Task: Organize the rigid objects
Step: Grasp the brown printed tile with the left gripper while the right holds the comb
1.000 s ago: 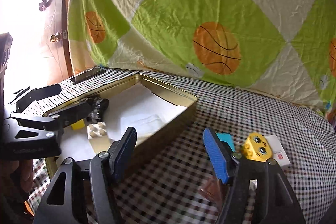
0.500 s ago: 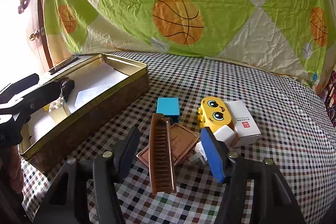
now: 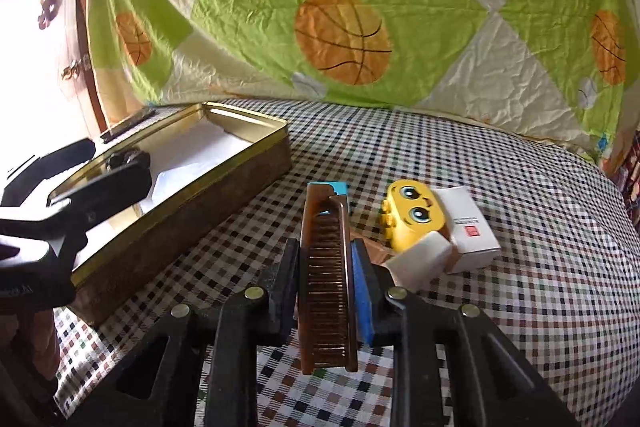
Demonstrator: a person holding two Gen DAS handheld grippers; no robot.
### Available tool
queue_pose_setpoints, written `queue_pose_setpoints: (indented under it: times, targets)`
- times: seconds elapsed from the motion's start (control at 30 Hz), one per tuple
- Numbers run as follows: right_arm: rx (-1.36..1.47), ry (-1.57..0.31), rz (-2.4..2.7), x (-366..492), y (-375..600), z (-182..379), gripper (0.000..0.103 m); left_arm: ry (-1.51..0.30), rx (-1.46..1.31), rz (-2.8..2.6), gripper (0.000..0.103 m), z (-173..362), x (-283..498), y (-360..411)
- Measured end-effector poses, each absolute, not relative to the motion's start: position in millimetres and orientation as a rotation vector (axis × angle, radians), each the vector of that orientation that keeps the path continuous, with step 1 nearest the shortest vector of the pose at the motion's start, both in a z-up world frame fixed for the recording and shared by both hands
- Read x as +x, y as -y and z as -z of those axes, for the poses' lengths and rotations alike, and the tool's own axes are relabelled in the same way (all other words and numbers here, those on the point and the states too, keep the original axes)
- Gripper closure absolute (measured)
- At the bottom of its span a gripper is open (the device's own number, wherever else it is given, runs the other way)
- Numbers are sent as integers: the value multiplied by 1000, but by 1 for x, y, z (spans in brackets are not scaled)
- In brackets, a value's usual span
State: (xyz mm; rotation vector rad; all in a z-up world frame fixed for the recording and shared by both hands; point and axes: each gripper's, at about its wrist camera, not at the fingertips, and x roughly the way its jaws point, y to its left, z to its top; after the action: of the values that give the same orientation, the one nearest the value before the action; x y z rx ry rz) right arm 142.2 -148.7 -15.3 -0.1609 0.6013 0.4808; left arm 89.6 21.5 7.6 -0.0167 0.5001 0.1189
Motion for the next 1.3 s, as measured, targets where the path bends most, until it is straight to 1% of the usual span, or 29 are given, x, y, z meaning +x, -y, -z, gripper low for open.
queue_pose_setpoints:
  times: [0.23,0.43,0.53,0.57,0.6,0.7,0.73,0.8,0.83,0.9,1.3]
  targets:
    - [-98,-616,-317,159,189,10,76,-597,60,-23,1,8,116,23]
    - [-59,-639,-295,171,211,12,76,-699,141,41,2,25,141,58]
    - [-54,-632,-300,170,212,13,76,-760,186,85,7,35,152,72]
    - [-52,-629,-301,170,212,13,76,-783,193,90,11,39,155,75]
    - [-49,-627,-300,170,213,14,76,-806,198,97,17,42,159,77]
    - [-44,-631,-303,171,213,14,76,-836,197,112,23,45,165,80]
    - [-45,-632,-305,171,213,14,76,-851,202,114,27,47,167,81]
    - [-44,-632,-307,172,213,14,76,-864,183,143,40,48,169,80]
    - [-43,-633,-308,171,213,15,76,-868,177,154,42,49,170,81]
    - [-35,-632,-309,171,214,14,76,-868,169,184,57,48,168,82]
    - [-13,-582,-297,164,218,10,76,-787,124,181,58,38,156,73]
